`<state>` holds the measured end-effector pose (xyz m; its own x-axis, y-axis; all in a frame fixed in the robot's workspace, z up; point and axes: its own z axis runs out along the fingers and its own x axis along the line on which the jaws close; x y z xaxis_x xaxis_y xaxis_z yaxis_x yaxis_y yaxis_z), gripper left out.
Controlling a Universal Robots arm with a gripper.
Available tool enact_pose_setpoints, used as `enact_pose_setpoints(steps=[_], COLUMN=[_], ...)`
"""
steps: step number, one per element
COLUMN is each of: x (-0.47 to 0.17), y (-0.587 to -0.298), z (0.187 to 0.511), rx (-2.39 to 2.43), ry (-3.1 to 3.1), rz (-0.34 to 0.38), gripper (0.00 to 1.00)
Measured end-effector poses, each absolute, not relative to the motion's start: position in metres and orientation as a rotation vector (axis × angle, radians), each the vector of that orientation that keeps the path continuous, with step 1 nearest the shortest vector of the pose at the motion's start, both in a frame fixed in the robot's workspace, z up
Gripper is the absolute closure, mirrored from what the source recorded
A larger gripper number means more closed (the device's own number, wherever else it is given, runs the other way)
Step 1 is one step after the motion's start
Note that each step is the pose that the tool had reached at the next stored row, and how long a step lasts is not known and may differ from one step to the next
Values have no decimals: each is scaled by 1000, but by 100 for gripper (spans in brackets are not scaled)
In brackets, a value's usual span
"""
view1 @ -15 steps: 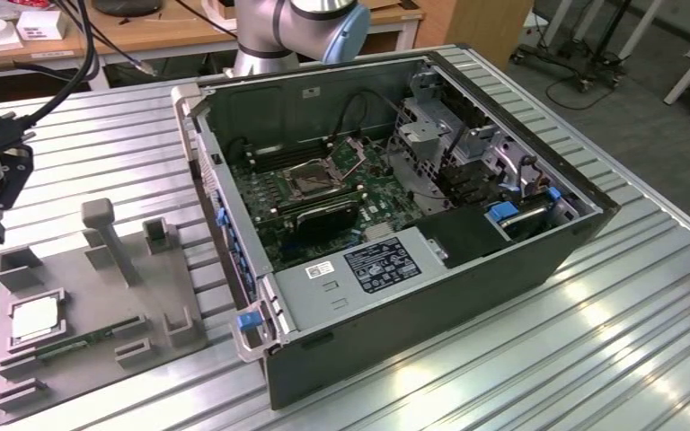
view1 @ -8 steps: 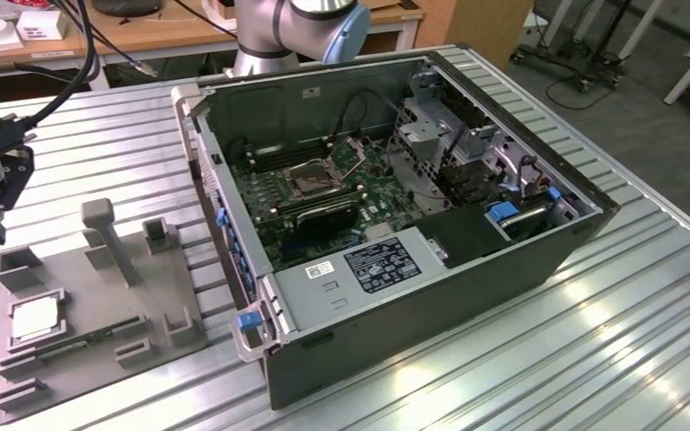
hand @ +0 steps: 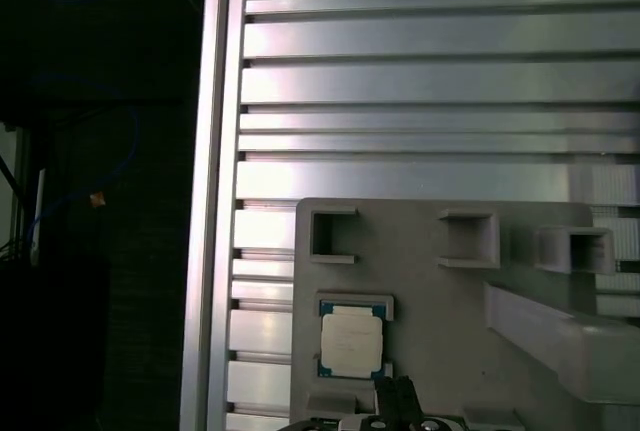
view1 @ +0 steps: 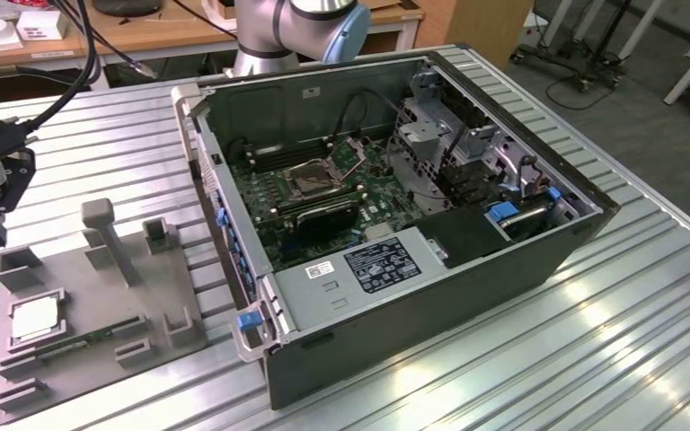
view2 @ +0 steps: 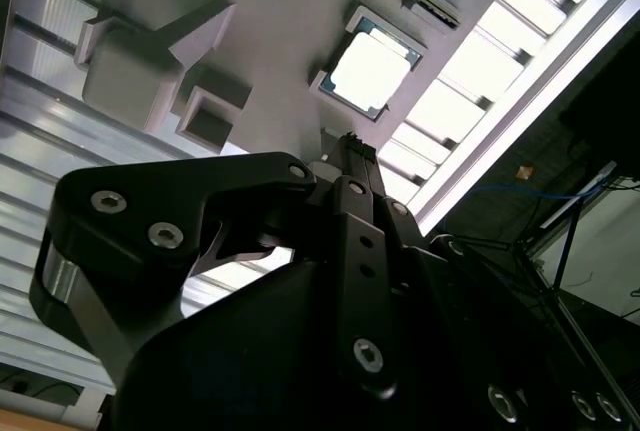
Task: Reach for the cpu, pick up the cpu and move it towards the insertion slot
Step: 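Reach for the cpu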
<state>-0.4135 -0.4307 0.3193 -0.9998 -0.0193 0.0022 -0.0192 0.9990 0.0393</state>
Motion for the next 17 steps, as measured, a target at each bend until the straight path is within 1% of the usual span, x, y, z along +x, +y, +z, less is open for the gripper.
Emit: enact_pose_setpoints(steps=[17], x=[-414], y=[-431], z=[315], rx=[30], ry=[-3138], rz=[-62], gripper=[90])
